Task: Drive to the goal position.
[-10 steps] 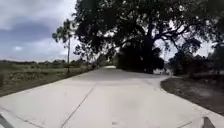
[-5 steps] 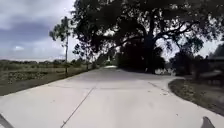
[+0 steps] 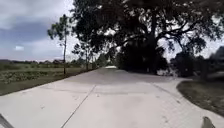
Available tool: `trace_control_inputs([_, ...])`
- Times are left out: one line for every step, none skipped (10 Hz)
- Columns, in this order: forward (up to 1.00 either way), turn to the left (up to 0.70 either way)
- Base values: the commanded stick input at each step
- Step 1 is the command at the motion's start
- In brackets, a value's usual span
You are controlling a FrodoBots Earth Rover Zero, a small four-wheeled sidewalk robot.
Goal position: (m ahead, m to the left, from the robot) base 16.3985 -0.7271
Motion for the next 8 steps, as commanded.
trace_control_inputs([0.75, 0.00])
trace_control_inputs([0.85, 0.00])
trace_control_inputs([0.85, 0.00])
trace_control_inputs([0.85, 0.00])
trace_control_inputs([0.85, 0.00])
trace_control_inputs([0.85, 0.00])
trace_control_inputs([0.85, 0.00])
trace_control_inputs([0.85, 0.00])
